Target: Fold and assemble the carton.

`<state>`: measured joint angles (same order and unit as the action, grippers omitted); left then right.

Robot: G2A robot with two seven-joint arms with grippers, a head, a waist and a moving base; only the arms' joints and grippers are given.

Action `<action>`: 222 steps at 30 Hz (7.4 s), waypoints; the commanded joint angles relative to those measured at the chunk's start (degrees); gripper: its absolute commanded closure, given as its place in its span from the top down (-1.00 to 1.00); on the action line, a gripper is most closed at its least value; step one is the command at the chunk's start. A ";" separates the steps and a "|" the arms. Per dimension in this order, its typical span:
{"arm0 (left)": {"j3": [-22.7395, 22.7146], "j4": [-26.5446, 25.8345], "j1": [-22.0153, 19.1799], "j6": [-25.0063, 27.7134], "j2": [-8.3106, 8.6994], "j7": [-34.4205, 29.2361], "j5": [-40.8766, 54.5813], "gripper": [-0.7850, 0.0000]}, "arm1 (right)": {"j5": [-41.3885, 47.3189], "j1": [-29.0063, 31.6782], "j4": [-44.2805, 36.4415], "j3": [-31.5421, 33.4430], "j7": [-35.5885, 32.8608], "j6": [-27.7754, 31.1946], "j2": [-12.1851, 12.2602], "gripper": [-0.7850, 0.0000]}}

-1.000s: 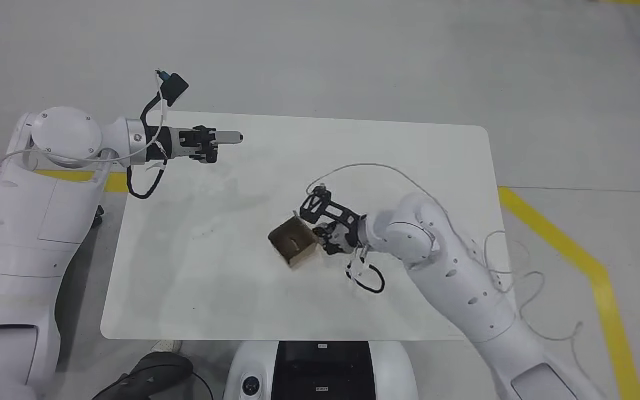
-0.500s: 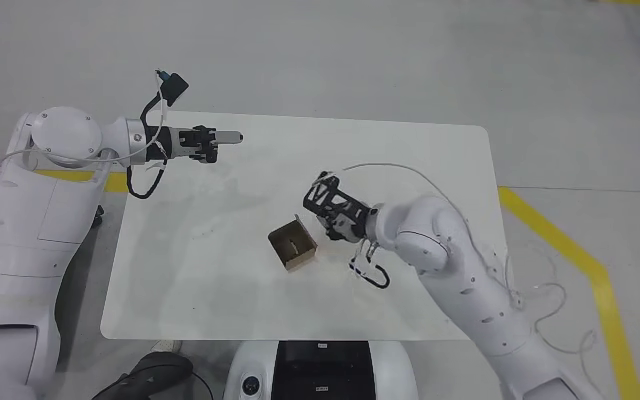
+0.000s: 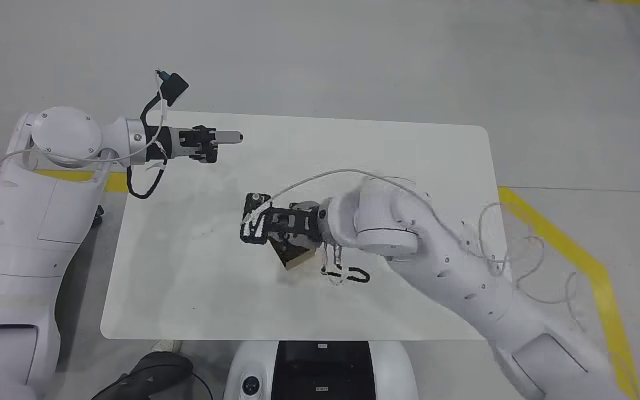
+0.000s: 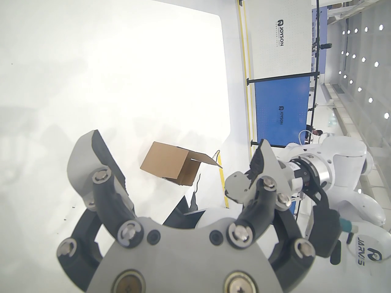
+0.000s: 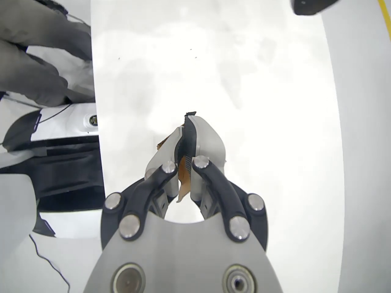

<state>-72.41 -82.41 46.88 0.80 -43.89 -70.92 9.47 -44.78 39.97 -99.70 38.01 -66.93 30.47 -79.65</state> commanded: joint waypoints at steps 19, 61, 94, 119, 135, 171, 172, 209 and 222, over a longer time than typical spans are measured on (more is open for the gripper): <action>-1.89 -2.13 2.53 -0.96 0.44 2.59 -0.52 1.00 | -4.70 -9.38 10.47 -14.39 -0.40 6.47 -2.85 -1.00; -13.54 -9.00 14.83 -1.59 2.62 3.93 2.24 1.00 | -10.58 -13.98 27.32 -28.27 -1.58 5.30 -11.68 -1.00; -13.54 -9.00 14.83 -1.59 2.62 3.93 2.24 1.00 | -8.57 -16.38 19.17 -28.27 -9.30 -2.41 -11.70 -1.00; -13.54 -9.00 14.83 -1.59 2.62 3.93 2.24 1.00 | -8.39 -13.56 10.71 -28.27 -9.90 -3.01 -4.91 -1.00; -13.54 -9.00 14.83 -1.59 2.62 3.93 2.24 1.00 | -14.45 -9.84 19.13 -28.27 -7.05 -0.16 -8.01 -1.00; -13.54 -9.00 14.83 -1.59 2.62 3.93 2.24 1.00 | -15.92 -7.07 25.10 -28.27 -8.43 -1.54 -11.46 -1.00; -13.54 -9.00 14.83 -1.59 2.62 3.93 2.24 1.00 | -15.93 -7.42 24.48 -28.27 -8.78 -1.89 -11.43 -1.00; -9.55 -3.58 11.14 -3.44 2.02 -1.78 7.22 1.00 | -24.58 -9.87 10.44 -19.15 2.34 -6.57 -4.65 -1.00; 1.60 10.53 -1.11 -20.59 -0.05 -13.58 13.56 1.00 | -41.82 -2.51 4.63 -15.12 9.35 -4.00 -0.81 -1.00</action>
<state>-72.17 -72.93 46.96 -17.72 -43.64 -83.90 22.42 -85.39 37.01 -94.93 22.85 -57.94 26.31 -80.57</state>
